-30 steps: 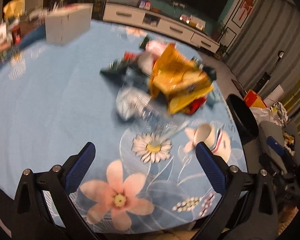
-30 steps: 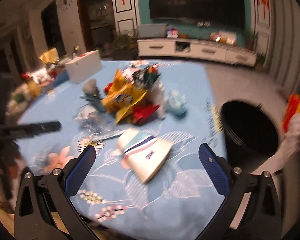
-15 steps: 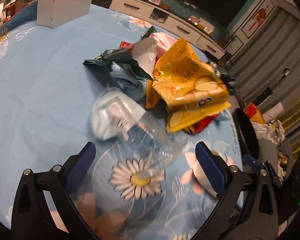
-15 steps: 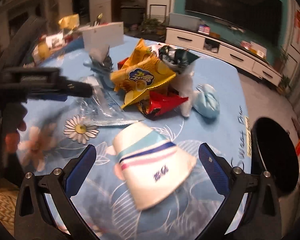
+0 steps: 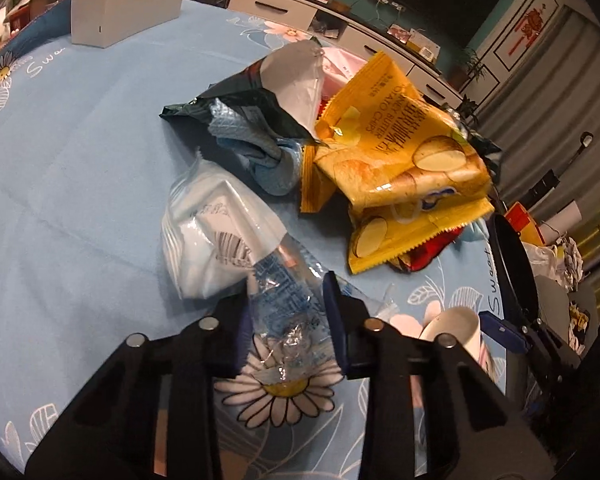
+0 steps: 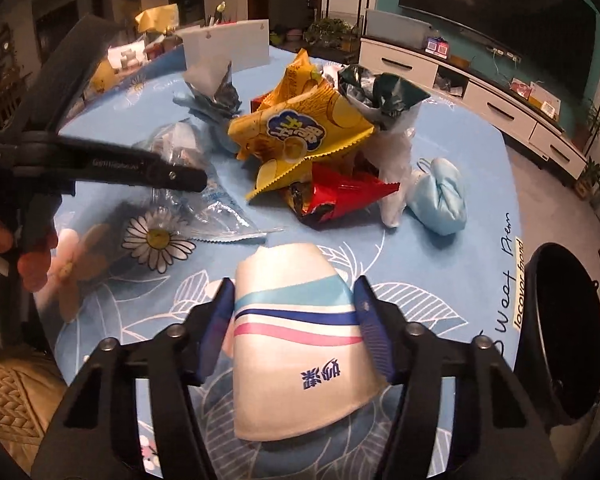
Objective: Collect trash
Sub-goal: 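Grasp the plastic bottle with the left tool while the right tool grasps the white paper cup, then carry bottle and cup to the black bin and release both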
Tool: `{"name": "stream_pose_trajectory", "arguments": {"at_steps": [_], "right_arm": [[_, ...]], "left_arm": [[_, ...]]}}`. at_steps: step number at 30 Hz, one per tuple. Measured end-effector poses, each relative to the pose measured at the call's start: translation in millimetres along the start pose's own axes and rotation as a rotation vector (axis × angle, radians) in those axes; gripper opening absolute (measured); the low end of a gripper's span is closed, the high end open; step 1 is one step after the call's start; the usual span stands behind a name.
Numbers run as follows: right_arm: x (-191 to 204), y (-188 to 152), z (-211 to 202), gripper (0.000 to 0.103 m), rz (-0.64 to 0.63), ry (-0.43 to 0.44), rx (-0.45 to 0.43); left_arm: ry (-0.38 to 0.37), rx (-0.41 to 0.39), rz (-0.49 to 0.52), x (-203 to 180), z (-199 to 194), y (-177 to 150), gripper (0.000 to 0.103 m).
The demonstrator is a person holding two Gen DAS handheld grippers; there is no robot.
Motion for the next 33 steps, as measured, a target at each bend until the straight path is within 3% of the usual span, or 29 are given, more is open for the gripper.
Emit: {"name": "stream_pose_trajectory", "arguments": {"at_steps": [7,8,9,13,17,19,20,21,22,28,32,33], "right_arm": [[-10,0,-22,0.031,0.073,-0.02,-0.059],[-12,1,-26,0.022,0.087,-0.032,-0.075],[-11,4,-28,0.0,0.103,-0.012,-0.097],[-26,7,-36,0.0,0.162,-0.017,-0.107],[-31,0,-37,0.001,0.221,0.048,-0.121],[-34,1,-47,0.013,0.246,0.068,-0.147],[-33,1,-51,0.043,0.245,0.081,-0.147],[-32,0,-56,0.08,0.23,0.081,-0.143],[-32,0,-56,0.089,0.211,0.065,-0.14],[-20,-17,-28,0.091,0.104,0.106,0.013],[-9,-27,-7,0.091,0.02,0.085,0.086],[-7,-30,-3,0.081,-0.001,0.072,0.1]], "left_arm": [[-0.011,-0.028,0.055,2,-32,-10,0.021],[-0.008,-0.036,0.068,1,-39,-14,0.021],[-0.017,-0.043,0.08,-1,-46,-14,0.02],[-0.036,-0.085,0.131,-18,-67,-17,0.02],[-0.025,-0.103,0.163,-28,-70,-16,0.02],[-0.028,-0.093,0.17,-30,-69,-18,0.02],[-0.029,-0.088,0.178,-31,-69,-19,0.02],[-0.031,-0.083,0.185,-34,-69,-19,0.02],[-0.036,-0.079,0.19,-36,-69,-20,0.02],[-0.04,-0.069,0.213,-43,-70,-24,0.021],[-0.042,-0.066,0.224,-47,-72,-25,0.021],[-0.043,-0.065,0.23,-49,-73,-25,0.021]]}}
Point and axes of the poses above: each gripper's, at about its wrist camera, not at the fingertips, and z roughly the way its jaws point, x to its left, y to its top, the point moved 9 cm from there along z, roughly the way its jaws point, and after that the axes turned 3 degrees about -z, right-handed, at the moved point
